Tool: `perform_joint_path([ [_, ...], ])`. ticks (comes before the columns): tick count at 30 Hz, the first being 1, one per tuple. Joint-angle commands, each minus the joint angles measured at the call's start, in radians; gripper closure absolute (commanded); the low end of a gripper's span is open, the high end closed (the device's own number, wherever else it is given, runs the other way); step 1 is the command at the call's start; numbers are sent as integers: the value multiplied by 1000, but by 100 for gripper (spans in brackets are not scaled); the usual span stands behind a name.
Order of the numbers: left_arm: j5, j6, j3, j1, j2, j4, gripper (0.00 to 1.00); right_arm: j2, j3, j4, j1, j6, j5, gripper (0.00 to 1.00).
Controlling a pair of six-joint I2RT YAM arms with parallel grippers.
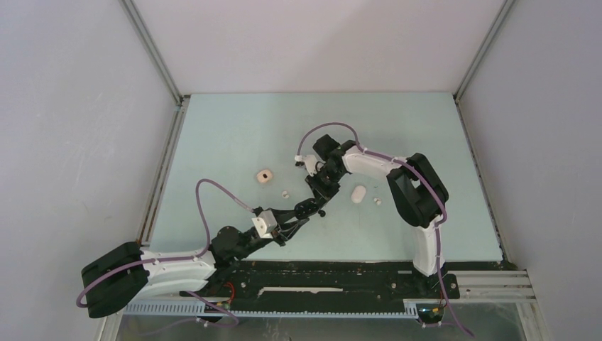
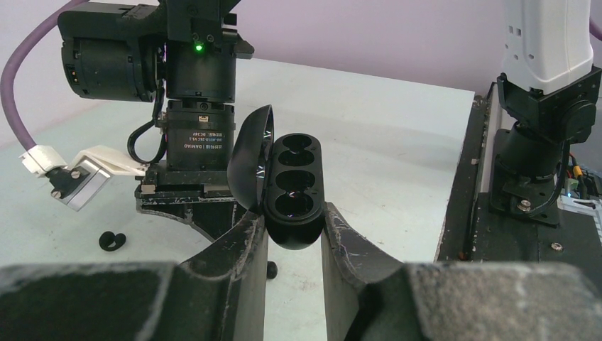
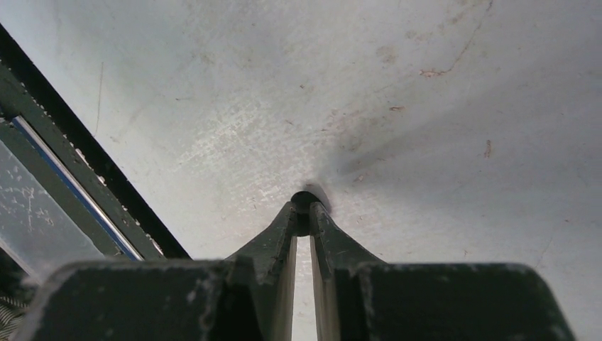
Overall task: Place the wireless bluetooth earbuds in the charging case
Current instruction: Pick up the earbud from the center of the board.
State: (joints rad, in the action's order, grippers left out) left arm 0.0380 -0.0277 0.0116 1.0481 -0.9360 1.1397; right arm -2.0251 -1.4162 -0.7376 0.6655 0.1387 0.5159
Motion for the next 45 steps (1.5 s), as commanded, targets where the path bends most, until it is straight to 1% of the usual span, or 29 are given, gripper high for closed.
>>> perform_joint_path([
  [1,14,-23,-18,2,1,21,100,43,9,12,-20,-3,-29,85],
  [10,18,-21,-19,3,-15,25,100,51,52,15,-29,-2,-34,83],
  [16,18,-20,-19,3,-22,26,100,29,53,5,-13,-1,-21,78],
  [21,16,-21,-19,3,-21,25,100,16,53,8,-4,-6,-6,76],
  [29,20,-22,-19,3,-23,17,100,14,52,12,-3,-15,11,76],
  [36,25,-22,-19,3,-28,7,100,23,52,15,-3,-18,37,80],
  [39,25,-22,-19,3,-26,5,100,26,52,14,2,-16,64,79],
  [43,25,-21,-19,3,-26,3,100,32,53,4,18,-7,53,78],
  [45,25,-21,10,3,-26,2,100,38,53,1,23,-7,49,78],
])
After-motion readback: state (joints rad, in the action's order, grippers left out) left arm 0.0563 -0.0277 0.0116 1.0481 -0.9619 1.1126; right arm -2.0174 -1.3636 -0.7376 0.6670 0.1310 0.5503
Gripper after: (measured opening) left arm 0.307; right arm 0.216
